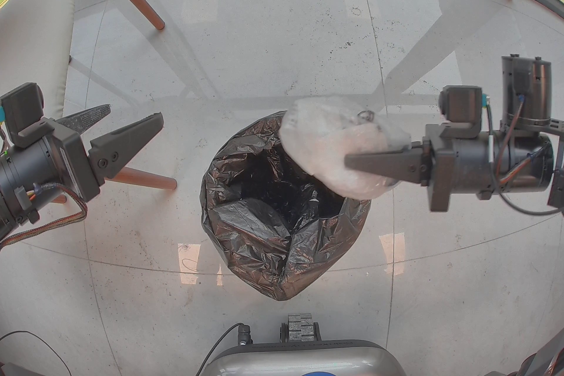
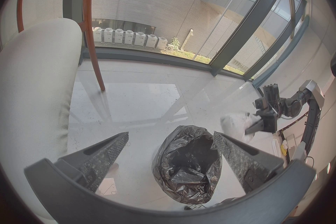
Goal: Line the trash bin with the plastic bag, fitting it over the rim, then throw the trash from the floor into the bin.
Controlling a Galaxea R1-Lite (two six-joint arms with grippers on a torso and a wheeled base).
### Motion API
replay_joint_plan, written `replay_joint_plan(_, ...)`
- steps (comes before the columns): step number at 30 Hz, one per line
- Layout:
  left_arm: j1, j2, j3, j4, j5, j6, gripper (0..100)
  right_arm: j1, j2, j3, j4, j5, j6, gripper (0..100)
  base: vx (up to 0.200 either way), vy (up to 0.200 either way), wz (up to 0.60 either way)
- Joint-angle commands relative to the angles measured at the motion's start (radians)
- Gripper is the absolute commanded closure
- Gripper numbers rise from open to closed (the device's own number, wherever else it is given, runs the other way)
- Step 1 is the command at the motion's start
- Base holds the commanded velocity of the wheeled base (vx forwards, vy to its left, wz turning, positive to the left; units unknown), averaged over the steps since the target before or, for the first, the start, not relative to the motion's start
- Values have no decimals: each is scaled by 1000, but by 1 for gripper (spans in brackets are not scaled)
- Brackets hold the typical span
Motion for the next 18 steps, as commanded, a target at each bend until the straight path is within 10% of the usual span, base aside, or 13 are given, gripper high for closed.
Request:
replay_joint_plan(1,1,6,-11,-1,2,0,0,55,102,4,-31,0,3,100,0,0,0)
replay_joint_plan(2,1,6,-13,-1,2,0,0,58,102,5,-28,0,3,100,0,0,0)
replay_joint_plan(3,1,6,-13,-1,2,0,0,58,101,8,-24,2,3,0,0,0,0)
replay_joint_plan(13,-1,-7,-36,-1,0,-2,0,2,6,68,-33,-47,21,0,0,0,0)
replay_joint_plan(18,2,-68,-92,0,54,-2,0,-174,-186,116,-34,-152,54,0,0,0,0)
